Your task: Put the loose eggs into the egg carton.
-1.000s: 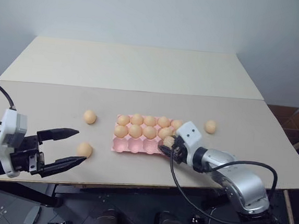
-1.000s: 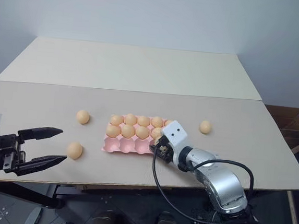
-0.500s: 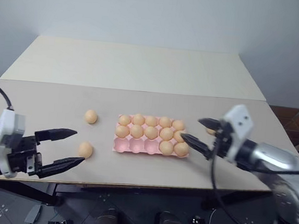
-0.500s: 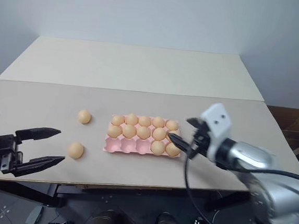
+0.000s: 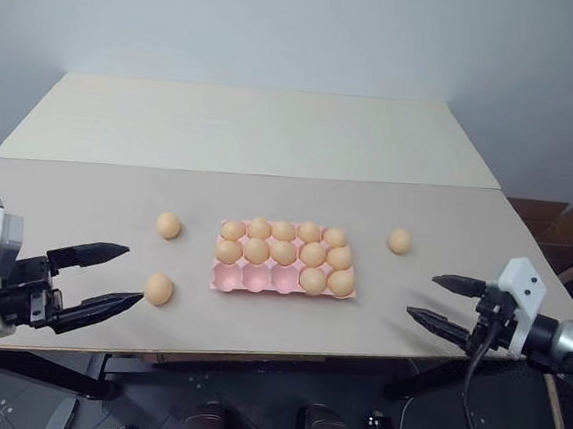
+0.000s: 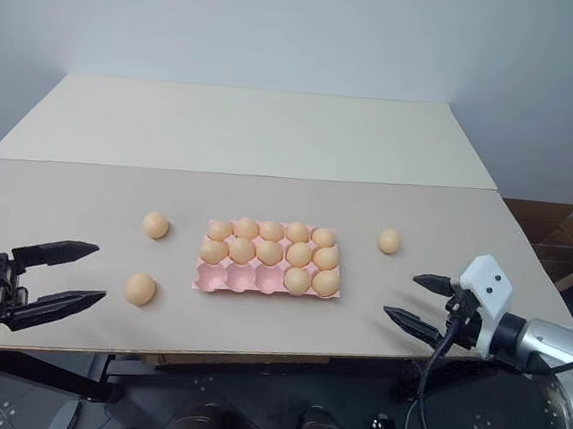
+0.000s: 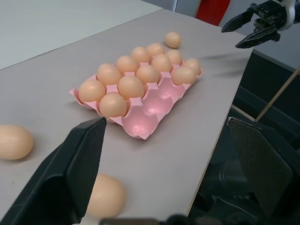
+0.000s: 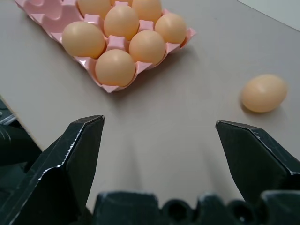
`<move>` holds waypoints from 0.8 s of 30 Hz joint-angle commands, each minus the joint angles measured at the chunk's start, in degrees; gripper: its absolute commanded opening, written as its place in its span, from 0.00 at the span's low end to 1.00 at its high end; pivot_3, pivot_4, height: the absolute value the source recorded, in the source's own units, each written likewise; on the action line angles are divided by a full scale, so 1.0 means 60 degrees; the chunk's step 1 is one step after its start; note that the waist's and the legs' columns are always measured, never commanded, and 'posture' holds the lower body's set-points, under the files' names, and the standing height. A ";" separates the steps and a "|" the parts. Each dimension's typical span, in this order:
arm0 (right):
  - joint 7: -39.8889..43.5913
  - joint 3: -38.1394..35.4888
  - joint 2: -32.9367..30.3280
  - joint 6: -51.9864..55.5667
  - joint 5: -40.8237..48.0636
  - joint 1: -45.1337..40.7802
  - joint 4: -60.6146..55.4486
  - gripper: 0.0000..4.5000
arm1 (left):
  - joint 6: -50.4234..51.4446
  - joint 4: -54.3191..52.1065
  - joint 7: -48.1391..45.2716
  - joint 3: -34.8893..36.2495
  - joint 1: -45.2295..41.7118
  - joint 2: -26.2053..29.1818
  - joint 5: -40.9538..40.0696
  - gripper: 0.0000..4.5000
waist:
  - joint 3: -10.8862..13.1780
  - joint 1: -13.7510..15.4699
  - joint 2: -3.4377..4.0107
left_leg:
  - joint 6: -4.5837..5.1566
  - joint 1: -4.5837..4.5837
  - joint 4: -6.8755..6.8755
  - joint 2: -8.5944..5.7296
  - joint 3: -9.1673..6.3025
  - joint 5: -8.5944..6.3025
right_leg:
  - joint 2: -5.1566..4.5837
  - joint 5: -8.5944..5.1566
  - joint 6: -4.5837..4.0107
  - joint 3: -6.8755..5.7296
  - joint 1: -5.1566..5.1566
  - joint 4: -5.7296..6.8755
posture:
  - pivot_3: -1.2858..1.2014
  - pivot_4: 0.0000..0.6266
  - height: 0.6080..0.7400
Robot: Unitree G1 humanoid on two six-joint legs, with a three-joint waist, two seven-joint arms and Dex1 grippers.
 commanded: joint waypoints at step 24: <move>-0.4300 0.2923 0.3261 0.3455 -0.1142 -0.4551 -0.0971 0.44 | -0.0022 -0.0785 0.0184 0.0249 0.0155 -0.0015 -0.0140 1.00 | 0.0011 -0.0028 0.0012 | 0.0000 -0.0040 -0.0049 0.0010 -0.0005 -0.0002 | 0.0014 0.0066 -0.0021 -0.0014 -0.0055 0.0014 | 0.52 0.24 1.00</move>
